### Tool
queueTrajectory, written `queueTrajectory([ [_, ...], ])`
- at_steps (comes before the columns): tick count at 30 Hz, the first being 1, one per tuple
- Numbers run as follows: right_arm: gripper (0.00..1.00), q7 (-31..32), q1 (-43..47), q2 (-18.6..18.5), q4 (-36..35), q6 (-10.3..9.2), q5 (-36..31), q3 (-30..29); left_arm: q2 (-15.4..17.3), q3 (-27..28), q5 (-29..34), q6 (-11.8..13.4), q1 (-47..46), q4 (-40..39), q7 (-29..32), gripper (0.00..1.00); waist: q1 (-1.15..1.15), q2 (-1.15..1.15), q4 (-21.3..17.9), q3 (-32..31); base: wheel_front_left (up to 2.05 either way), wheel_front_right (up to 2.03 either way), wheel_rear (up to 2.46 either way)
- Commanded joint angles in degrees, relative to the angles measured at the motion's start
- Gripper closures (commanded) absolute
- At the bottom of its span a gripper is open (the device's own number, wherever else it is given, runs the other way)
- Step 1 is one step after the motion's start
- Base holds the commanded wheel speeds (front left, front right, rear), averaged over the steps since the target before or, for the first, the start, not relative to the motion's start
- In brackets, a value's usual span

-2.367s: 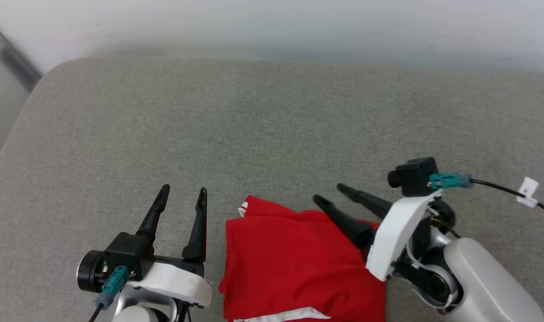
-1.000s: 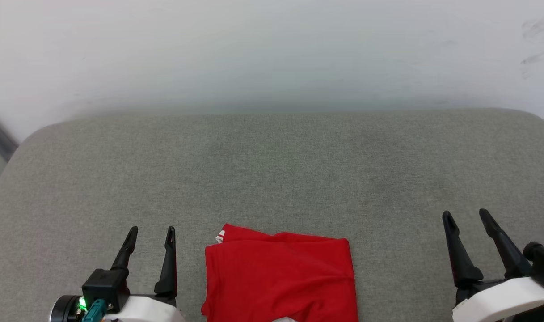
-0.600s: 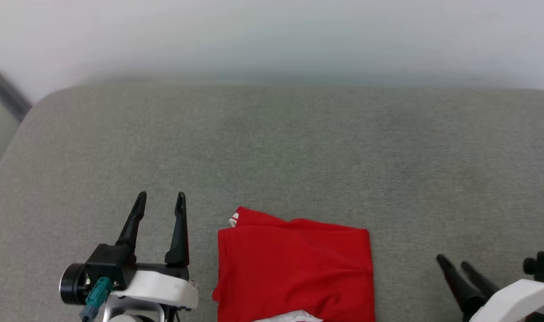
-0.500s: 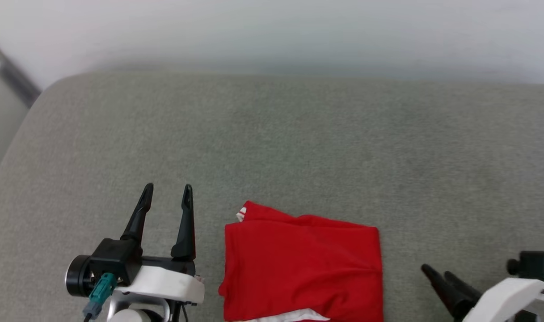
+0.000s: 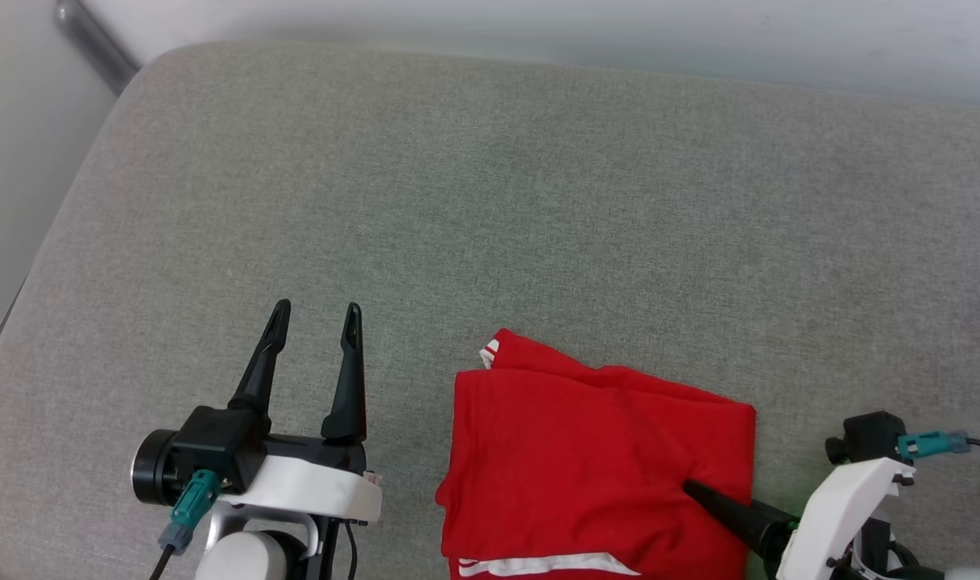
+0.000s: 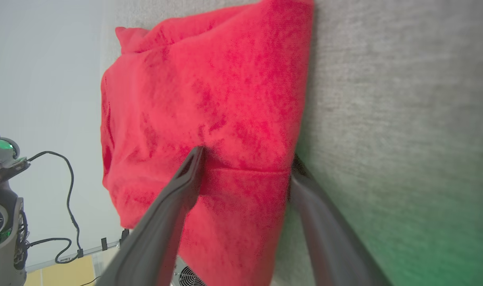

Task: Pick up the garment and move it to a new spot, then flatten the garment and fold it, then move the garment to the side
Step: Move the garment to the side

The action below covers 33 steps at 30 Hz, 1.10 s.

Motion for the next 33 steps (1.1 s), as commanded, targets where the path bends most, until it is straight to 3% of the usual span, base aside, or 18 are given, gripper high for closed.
queueTrajectory([
  [1, 0.59, 1.1, 0.4, 0.0, 2.1, -0.16, -0.4, 1.2, -0.3, 0.4, 0.6, -0.6, -0.7, 0.2, -0.1, 0.0, 0.0, 0.0, 0.3, 0.3, 0.0, 0.0, 0.0],
  [3, 1.0, 0.7, -0.2, -0.2, 2.1, -0.15, -0.8, 1.9, -0.6, 0.8, 1.2, -1.4, -0.8, 0.6, -0.1, 0.0, 0.0, 0.0, 0.3, 0.3, 0.0, 0.0, 0.0],
  [10, 1.0, -2.9, -2.3, -2.9, 0.4, -0.1, -3.7, 4.8, -1.3, 2.0, 2.8, -3.1, 0.1, 2.0, -0.1, 0.0, 0.0, 0.0, -1.3, -2.4, 0.0, 0.0, 0.0],
  [17, 1.0, -7.4, -3.3, -8.0, -0.1, -0.11, -13.6, 9.4, -0.9, 3.0, 4.1, -4.0, 2.0, 1.9, -0.1, 0.0, 0.0, 0.0, -6.9, -5.9, 0.0, 0.0, 0.0],
  [22, 1.0, -7.7, -4.4, -11.2, 1.0, -0.11, -18.9, 10.0, -0.3, 3.1, 5.0, -4.2, 2.8, 0.3, -0.1, 0.0, 0.0, 0.0, -14.3, -5.4, 0.0, 0.0, 0.0],
  [33, 1.0, -14.4, -16.2, -13.7, 11.4, -0.11, -21.4, 11.7, 3.3, 3.3, 6.2, -5.2, 1.9, -5.8, 1.8, 0.0, 0.0, 0.0, -33.9, 1.3, 0.0, 0.0, 0.0],
])
